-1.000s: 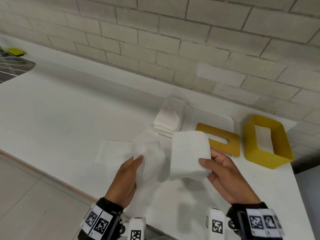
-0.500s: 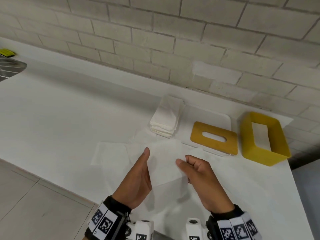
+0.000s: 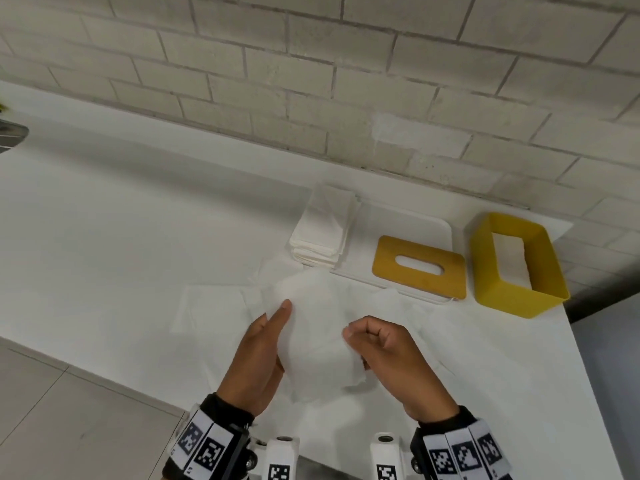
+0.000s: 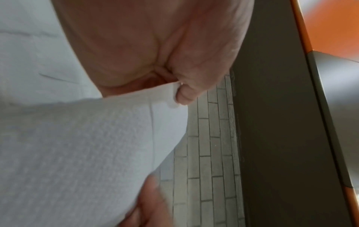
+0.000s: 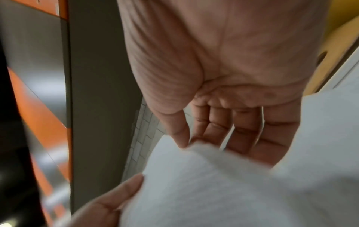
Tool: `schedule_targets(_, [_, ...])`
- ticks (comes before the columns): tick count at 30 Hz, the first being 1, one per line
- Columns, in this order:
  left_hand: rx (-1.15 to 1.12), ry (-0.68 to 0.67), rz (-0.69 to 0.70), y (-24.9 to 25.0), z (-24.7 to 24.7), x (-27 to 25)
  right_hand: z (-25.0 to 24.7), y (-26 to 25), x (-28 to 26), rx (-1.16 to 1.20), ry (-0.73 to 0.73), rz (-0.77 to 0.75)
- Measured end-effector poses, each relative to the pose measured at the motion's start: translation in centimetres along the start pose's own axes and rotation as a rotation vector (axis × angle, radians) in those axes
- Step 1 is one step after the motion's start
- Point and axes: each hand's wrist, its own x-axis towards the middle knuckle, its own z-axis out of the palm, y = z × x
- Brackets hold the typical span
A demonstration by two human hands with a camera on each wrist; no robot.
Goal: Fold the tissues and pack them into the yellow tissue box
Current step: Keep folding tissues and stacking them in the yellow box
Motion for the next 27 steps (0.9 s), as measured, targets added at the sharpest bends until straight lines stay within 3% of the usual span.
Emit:
schedule_targets(5, [-0.075, 0.21, 0.044, 0.6, -2.9, 0.2, -2.4, 4.9, 1.8, -0.25, 0.262, 0.193])
schedule_targets(7, [-0.082, 0.256, 0.056, 0.8, -4.0, 0.0, -2.7, 6.3, 3.0, -0.348, 0.305, 0.235])
schedule_targets(13, [-0.041, 0.296, 0.057, 0.7, -5.2, -1.2, -0.4, 7.2, 5.9, -0.55, 0.341, 0.231])
schedule_targets(17, [-0.016, 0.306, 0.066, 0.7, -5.2, -1.8, 2.1, 5.2, 7.8, -0.491, 0.336, 0.125])
schedule_targets(21, [0.012, 0.299, 0.061, 0.5, -5.0, -2.3, 4.6, 4.3, 10.5, -0.569, 0.239, 0.241])
schedule_targets(24, [0.038, 0.277, 0.063, 0.4, -4.9, -2.6, 5.4, 4.0, 11.7, -0.598, 0.264, 0.325])
schedule_targets(27, [0.046, 0.287, 0.056, 0.1, -5.1, -2.8, 5.3, 3.7, 12.0, -0.402, 0.289, 0.337])
